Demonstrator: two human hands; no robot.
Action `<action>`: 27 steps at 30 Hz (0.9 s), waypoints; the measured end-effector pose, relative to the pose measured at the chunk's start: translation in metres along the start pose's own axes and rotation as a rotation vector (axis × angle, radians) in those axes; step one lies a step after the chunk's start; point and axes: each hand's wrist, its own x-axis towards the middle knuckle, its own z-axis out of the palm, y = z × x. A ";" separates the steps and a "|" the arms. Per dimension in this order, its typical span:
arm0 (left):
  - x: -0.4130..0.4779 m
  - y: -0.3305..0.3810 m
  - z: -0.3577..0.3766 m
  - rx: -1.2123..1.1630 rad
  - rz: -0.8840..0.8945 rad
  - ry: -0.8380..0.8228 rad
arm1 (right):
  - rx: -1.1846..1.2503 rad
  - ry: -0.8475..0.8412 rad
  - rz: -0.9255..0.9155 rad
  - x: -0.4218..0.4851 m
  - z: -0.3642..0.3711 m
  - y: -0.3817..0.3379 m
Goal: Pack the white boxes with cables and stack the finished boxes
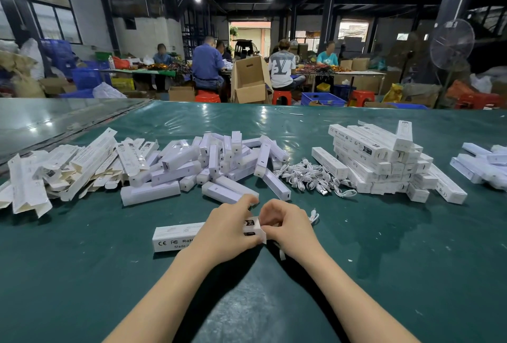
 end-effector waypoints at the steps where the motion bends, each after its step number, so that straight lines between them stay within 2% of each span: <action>1: 0.000 0.000 0.001 0.005 -0.006 0.000 | 0.036 -0.034 0.023 0.000 -0.002 0.000; 3: 0.001 -0.001 0.001 0.023 -0.022 -0.006 | 0.145 -0.140 0.071 0.000 -0.007 0.002; 5: 0.002 0.000 0.003 0.064 -0.012 -0.009 | 0.198 -0.173 0.087 0.001 -0.010 0.006; 8: 0.000 0.005 0.004 0.122 0.018 0.015 | 0.240 -0.009 0.126 0.001 -0.009 0.007; 11: -0.001 0.009 0.009 0.145 -0.003 0.046 | 0.017 0.142 0.170 0.004 -0.014 0.007; 15: -0.002 0.012 0.011 0.158 -0.025 0.118 | -0.136 0.010 0.182 0.003 -0.017 0.000; 17: -0.003 0.013 0.009 0.126 -0.023 0.209 | 0.009 -0.040 0.188 0.002 -0.017 -0.003; 21: -0.004 0.014 -0.001 -0.018 0.043 0.434 | 0.620 -0.005 0.352 0.002 -0.016 -0.008; 24: -0.007 0.015 -0.002 -0.031 0.061 0.458 | 1.038 -0.109 0.513 0.001 -0.019 -0.008; 27: -0.007 0.017 0.002 -0.008 0.099 0.461 | 1.015 -0.244 0.505 -0.002 -0.021 -0.008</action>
